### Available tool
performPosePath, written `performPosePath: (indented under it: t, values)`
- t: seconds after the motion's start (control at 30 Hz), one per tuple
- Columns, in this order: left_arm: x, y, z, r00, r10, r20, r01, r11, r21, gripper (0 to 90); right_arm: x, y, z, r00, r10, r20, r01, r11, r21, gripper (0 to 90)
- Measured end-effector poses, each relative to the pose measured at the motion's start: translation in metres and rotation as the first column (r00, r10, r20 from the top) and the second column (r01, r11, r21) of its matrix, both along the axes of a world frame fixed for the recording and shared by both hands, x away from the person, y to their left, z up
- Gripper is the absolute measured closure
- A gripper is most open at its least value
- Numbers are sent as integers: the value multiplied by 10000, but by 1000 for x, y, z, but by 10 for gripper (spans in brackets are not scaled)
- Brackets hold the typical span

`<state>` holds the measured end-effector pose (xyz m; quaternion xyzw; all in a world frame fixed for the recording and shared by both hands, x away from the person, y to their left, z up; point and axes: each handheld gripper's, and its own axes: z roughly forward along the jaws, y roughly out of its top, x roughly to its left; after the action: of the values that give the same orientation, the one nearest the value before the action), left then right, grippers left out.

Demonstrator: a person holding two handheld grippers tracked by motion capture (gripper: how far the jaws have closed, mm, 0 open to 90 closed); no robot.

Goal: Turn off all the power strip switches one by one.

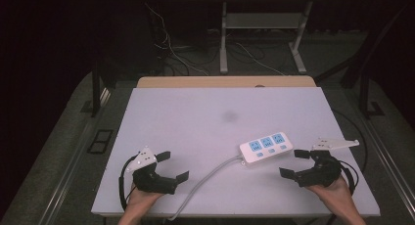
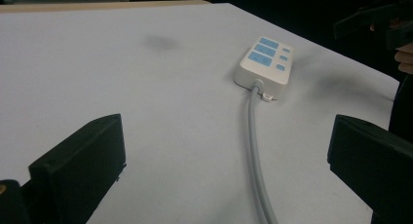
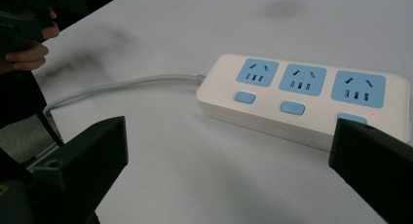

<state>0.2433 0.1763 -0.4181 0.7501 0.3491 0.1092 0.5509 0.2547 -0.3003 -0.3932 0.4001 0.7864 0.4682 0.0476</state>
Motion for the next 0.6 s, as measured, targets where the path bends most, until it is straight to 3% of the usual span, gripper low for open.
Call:
performPosePath:
  t: [0.6]
  values:
    - [1,1,-1,9999,43,-93,-43,10000,23,0,20,-1,7,9993,230,-295,-245,9985,-495,6]
